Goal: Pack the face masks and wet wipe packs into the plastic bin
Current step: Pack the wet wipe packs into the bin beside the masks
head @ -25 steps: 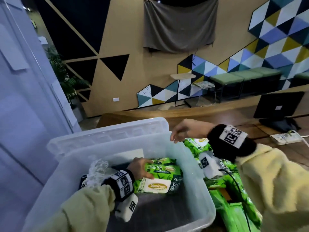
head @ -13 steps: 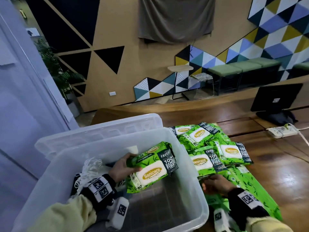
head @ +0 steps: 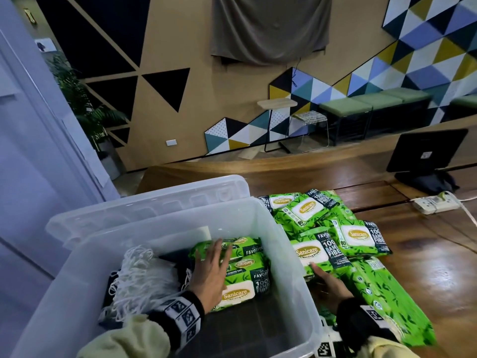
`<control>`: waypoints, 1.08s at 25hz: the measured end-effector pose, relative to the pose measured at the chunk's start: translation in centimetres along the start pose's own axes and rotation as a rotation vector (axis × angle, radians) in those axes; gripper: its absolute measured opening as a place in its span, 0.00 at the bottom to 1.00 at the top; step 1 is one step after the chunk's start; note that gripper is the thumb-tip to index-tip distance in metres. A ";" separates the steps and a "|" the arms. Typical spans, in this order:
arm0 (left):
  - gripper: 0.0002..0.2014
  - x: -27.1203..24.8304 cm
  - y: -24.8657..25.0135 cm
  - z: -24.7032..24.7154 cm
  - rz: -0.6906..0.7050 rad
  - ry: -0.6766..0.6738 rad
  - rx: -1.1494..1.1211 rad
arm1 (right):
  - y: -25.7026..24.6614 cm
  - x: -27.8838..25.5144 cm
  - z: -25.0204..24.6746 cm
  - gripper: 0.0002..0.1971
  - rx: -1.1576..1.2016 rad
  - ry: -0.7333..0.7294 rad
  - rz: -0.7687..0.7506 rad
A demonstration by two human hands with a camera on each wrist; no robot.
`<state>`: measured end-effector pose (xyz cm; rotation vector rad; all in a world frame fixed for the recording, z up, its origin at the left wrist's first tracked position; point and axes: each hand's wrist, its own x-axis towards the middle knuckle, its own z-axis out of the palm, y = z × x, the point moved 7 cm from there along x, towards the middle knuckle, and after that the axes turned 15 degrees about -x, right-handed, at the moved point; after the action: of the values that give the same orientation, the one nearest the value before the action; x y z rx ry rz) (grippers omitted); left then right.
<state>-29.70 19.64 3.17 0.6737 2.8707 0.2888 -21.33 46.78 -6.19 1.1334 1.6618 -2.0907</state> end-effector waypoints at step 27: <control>0.58 1.2 4.5 -17.1 0.233 -0.046 -0.972 | -19.4 -18.4 -1.8 0.38 -0.379 0.069 -0.891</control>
<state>-32.59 21.65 20.50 0.7489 2.1704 1.5140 -20.16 49.76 20.40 0.3535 2.7942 -1.9745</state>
